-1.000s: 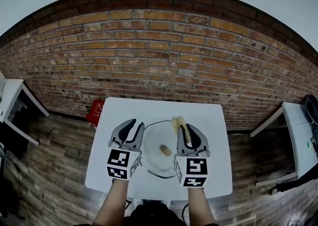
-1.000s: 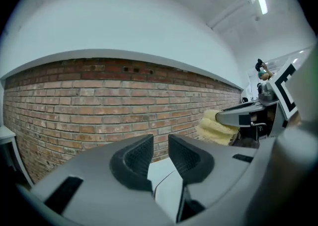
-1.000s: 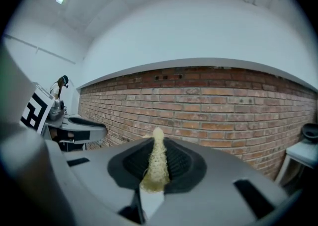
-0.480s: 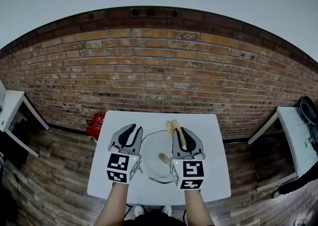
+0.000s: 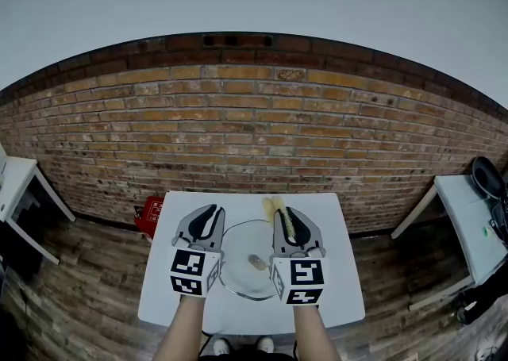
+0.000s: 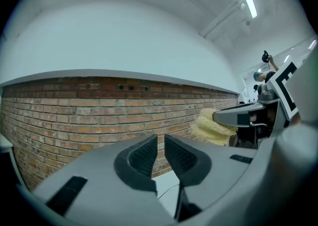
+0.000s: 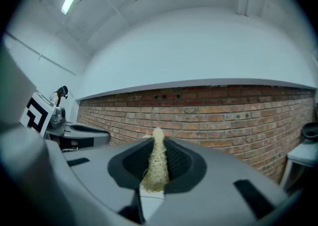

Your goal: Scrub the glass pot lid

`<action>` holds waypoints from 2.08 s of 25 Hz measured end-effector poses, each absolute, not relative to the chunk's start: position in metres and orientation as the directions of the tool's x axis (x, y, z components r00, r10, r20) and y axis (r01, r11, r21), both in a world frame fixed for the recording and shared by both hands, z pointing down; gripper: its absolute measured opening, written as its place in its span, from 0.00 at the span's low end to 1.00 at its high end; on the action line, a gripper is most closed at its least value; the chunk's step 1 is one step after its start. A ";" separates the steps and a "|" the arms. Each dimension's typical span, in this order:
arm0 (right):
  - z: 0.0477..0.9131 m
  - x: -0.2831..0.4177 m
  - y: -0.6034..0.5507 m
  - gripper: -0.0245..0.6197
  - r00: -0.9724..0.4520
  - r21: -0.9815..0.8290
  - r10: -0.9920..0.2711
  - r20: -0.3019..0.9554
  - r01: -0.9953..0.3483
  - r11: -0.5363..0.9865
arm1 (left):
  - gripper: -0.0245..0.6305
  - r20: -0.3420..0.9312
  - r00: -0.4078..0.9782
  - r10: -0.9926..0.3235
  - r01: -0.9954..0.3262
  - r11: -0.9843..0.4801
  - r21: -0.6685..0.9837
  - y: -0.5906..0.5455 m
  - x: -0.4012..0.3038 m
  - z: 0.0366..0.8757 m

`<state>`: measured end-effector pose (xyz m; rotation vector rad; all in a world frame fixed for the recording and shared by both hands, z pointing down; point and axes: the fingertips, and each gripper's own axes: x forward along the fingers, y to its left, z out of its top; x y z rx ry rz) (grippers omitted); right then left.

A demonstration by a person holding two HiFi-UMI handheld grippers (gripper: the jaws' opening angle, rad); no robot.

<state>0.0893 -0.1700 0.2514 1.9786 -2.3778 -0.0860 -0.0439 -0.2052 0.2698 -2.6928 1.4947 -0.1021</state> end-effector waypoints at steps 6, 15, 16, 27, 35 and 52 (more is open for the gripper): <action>0.244 0.094 -0.168 0.13 -0.180 0.081 -0.983 -0.020 -0.981 0.178 | 0.08 0.013 0.529 -0.849 -0.844 -0.527 -0.096 -0.206 -0.040 0.262; 0.244 0.099 -0.173 0.13 -0.175 0.072 -0.984 -0.016 -0.982 0.174 | 0.07 0.012 0.515 -0.857 -0.853 -0.514 -0.092 -0.215 -0.043 0.259; 0.245 0.099 -0.174 0.13 -0.176 0.072 -0.984 -0.015 -0.982 0.174 | 0.06 0.013 0.513 -0.858 -0.854 -0.512 -0.092 -0.216 -0.044 0.259; 0.247 0.097 -0.182 0.13 -0.173 0.094 -0.985 -0.006 -0.981 0.171 | 0.06 0.023 0.508 -0.861 -0.857 -0.509 -0.082 -0.226 -0.046 0.262; 0.249 0.096 -0.185 0.13 -0.176 0.090 -0.984 -0.002 -0.981 0.175 | 0.05 0.027 0.508 -0.861 -0.856 -0.508 -0.091 -0.227 -0.045 0.261; 0.252 0.096 -0.187 0.13 -0.169 0.087 -0.986 0.002 -0.982 0.169 | 0.05 0.032 0.499 -0.866 -0.862 -0.500 -0.084 -0.231 -0.047 0.261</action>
